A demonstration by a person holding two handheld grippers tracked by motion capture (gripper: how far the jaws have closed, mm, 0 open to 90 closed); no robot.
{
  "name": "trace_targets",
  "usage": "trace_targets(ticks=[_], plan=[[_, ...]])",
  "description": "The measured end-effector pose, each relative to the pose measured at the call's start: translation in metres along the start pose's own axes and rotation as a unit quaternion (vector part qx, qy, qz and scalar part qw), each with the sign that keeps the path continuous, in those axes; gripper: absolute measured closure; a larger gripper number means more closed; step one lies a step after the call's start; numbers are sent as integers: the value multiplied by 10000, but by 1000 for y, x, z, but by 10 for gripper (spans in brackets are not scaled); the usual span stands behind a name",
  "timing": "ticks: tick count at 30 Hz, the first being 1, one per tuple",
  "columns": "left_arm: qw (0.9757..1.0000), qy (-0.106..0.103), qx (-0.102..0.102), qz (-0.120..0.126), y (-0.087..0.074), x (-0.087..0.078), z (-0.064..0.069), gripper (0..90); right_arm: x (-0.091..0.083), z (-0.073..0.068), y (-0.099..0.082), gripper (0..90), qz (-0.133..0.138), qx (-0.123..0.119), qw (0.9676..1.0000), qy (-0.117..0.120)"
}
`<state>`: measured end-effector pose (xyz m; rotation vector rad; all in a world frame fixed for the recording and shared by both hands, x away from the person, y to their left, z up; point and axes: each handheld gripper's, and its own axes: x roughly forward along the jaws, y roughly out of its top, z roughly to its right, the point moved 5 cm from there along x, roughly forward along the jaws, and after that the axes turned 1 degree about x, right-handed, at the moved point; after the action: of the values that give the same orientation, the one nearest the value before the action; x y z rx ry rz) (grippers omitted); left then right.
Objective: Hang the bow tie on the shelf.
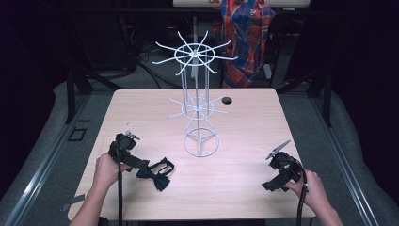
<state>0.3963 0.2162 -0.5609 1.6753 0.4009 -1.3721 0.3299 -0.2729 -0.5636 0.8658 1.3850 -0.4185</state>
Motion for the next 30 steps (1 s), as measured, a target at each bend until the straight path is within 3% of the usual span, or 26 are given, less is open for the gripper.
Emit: trace_targets(ticks=[7, 14, 20, 23, 25, 30], plan=[[9997, -88, 199, -61, 1, 2, 5, 1, 2, -2, 0, 69, -84, -16, 9999, 62], [9996, -164, 210, -112, 1, 3, 7, 1, 4, -3, 0, 86, -186, -18, 9998, 114], [9991, -183, 342, -158, 2, 5, 11, 3, 4, -4, 0, 87, -200, -54, 9997, 106], [9982, -150, 492, -294, 2, 9, 16, 95, 4, -3, 0, 89, -275, -115, 9995, 123], [9978, -238, 519, -345, 2, 12, 18, 142, 5, -4, 0, 89, -256, -58, 9995, 155], [9965, -349, 693, -311, 6, 15, 26, 267, 7, -5, 1, 92, -265, -41, 9995, 187]])
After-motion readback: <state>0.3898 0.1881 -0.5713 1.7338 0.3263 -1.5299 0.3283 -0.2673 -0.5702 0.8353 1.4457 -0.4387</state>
